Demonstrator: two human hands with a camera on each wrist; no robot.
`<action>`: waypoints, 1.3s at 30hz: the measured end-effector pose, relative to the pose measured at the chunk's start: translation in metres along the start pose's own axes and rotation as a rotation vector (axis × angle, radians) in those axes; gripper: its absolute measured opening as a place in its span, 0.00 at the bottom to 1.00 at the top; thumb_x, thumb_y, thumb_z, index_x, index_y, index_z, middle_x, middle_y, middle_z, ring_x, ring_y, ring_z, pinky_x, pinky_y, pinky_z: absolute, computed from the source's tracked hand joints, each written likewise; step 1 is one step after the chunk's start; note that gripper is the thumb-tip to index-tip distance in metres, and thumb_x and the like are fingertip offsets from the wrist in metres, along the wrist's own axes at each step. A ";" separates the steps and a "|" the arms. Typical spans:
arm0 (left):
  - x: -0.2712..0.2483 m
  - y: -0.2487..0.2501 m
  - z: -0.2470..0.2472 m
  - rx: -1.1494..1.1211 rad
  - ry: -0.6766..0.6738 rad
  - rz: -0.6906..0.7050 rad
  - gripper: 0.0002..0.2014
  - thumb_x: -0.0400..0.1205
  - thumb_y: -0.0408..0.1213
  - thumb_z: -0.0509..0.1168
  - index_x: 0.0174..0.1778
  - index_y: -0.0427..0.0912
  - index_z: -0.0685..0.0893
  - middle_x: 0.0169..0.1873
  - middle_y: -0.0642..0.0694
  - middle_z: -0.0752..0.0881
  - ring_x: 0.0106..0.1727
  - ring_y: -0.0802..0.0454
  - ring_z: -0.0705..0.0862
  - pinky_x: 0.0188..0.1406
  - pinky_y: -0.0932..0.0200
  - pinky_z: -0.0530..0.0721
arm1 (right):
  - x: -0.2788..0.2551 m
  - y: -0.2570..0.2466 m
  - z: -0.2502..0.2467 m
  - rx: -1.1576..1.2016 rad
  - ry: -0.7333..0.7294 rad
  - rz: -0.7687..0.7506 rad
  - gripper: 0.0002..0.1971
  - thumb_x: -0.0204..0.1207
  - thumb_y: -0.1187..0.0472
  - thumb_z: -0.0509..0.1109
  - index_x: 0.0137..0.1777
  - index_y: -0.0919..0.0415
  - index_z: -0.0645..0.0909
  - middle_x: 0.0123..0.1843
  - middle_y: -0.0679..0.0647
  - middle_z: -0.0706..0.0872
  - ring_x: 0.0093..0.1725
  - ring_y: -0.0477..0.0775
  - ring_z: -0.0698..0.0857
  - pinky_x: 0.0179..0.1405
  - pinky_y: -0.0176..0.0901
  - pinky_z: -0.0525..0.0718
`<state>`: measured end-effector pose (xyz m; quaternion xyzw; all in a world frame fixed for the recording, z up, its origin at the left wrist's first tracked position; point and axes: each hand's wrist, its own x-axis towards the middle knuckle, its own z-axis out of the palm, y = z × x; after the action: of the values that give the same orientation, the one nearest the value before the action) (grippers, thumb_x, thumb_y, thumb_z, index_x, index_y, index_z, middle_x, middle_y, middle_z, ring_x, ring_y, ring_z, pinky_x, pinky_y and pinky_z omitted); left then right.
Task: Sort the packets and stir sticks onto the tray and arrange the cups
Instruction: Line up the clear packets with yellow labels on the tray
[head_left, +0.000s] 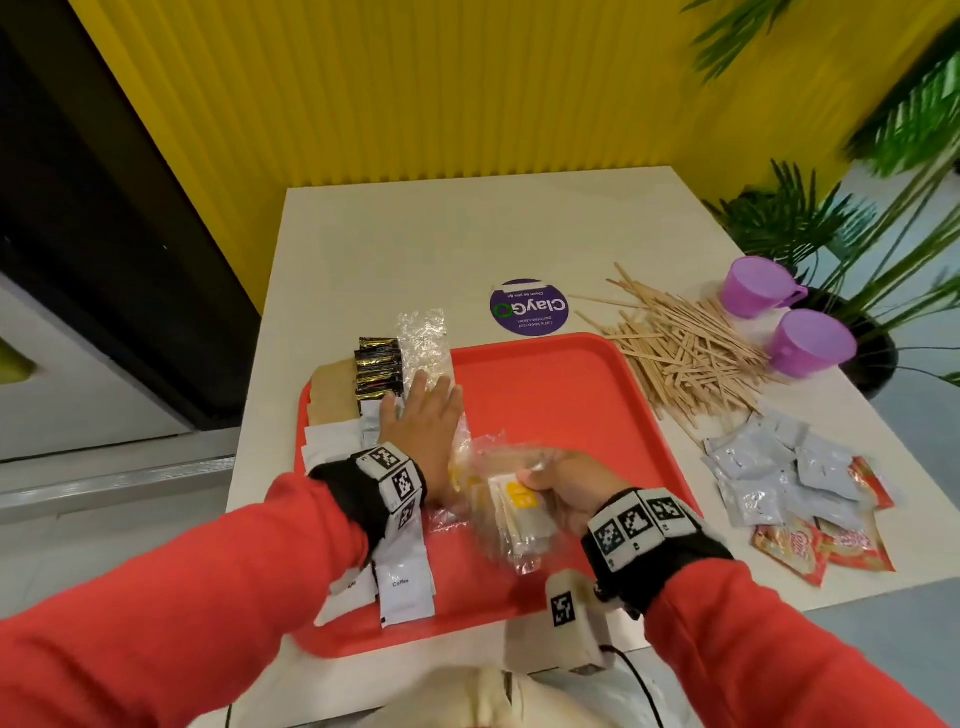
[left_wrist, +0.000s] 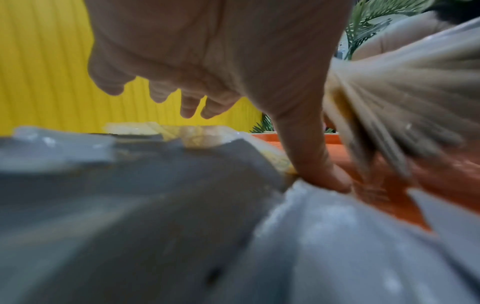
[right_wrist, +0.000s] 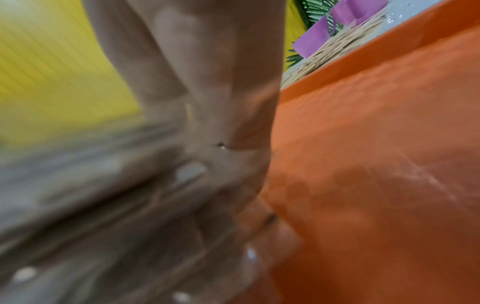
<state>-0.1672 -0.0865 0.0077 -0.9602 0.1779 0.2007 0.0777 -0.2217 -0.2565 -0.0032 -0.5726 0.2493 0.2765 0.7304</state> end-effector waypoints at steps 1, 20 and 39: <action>0.001 -0.001 -0.001 -0.008 -0.005 -0.002 0.66 0.63 0.61 0.76 0.82 0.42 0.35 0.82 0.45 0.35 0.82 0.41 0.32 0.78 0.34 0.42 | 0.002 0.002 0.003 0.004 0.035 -0.009 0.15 0.80 0.79 0.56 0.42 0.62 0.79 0.18 0.48 0.82 0.16 0.42 0.80 0.16 0.31 0.79; -0.010 -0.027 -0.019 -0.832 -0.129 0.114 0.15 0.69 0.43 0.78 0.47 0.43 0.84 0.35 0.55 0.79 0.38 0.58 0.77 0.40 0.64 0.74 | 0.008 0.016 0.047 -0.262 0.158 -0.213 0.12 0.77 0.73 0.64 0.42 0.54 0.78 0.42 0.56 0.84 0.40 0.55 0.82 0.43 0.53 0.83; -0.013 -0.024 -0.009 -0.764 -0.062 0.170 0.20 0.68 0.27 0.76 0.24 0.50 0.71 0.25 0.57 0.73 0.27 0.63 0.70 0.27 0.68 0.67 | 0.003 0.043 0.036 -0.865 0.091 -0.102 0.57 0.44 0.38 0.82 0.75 0.51 0.62 0.67 0.50 0.77 0.65 0.52 0.78 0.61 0.45 0.80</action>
<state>-0.1664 -0.0626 0.0226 -0.8952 0.1667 0.2872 -0.2971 -0.2476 -0.2131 -0.0279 -0.8491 0.1138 0.2935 0.4242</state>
